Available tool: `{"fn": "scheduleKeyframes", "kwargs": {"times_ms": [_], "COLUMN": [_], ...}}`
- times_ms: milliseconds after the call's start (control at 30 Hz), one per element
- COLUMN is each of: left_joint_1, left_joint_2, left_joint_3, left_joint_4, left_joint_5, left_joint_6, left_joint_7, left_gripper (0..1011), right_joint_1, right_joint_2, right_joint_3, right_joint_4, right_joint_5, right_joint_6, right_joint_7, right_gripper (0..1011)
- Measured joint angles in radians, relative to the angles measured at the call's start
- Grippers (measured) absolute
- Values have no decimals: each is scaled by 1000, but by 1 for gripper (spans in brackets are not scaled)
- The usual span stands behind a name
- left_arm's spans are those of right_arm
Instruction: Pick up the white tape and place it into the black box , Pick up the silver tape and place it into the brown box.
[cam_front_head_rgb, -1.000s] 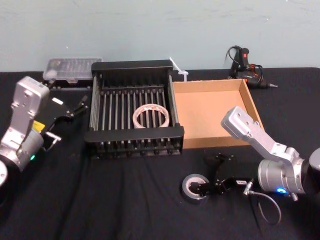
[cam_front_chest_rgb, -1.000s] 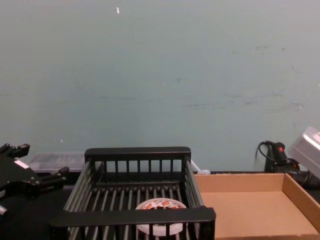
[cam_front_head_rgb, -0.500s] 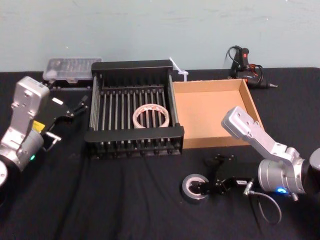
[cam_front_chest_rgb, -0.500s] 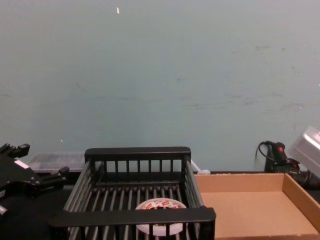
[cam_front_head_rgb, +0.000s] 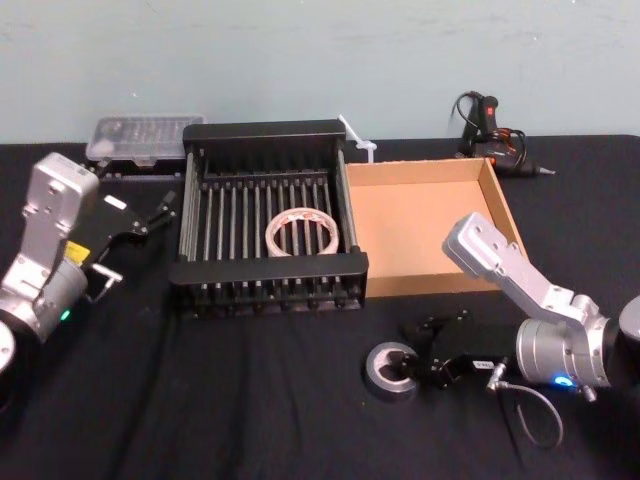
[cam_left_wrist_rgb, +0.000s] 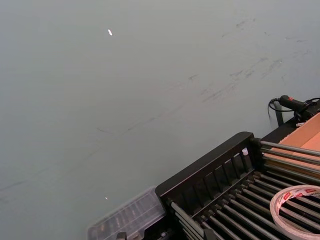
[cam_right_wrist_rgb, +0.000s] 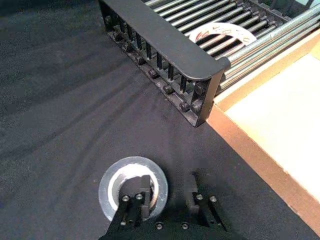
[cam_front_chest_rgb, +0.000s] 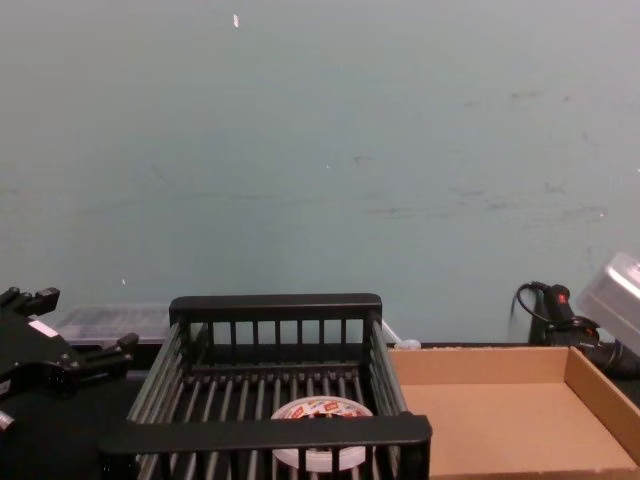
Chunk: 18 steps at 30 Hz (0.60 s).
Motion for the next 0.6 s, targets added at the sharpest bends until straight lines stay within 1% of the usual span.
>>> {"fn": "scheduleKeyframes", "kwargs": {"times_ms": [33,67,100,200,333,600], "left_joint_1": [0,0,0,0,0,0], "left_joint_2": [0,0,0,0,0,0], "left_joint_3": [0,0,0,0,0,0], "left_joint_4": [0,0,0,0,0,0], "left_joint_5": [0,0,0,0,0,0], "left_joint_6": [0,0,0,0,0,0], "left_joint_7": [0,0,0,0,0,0], "left_gripper": [1001,1001,1001,1001,1001,1001], "right_joint_1": [0,0,0,0,0,0], "right_joint_2": [0,0,0,0,0,0], "right_joint_3": [0,0,0,0,0,0], "right_joint_4": [0,0,0,0,0,0], "right_joint_5": [0,0,0,0,0,0], "right_joint_6": [0,0,0,0,0,0], "right_joint_7": [0,0,0,0,0,0], "right_gripper": [427,410,357,285,157,157]}}
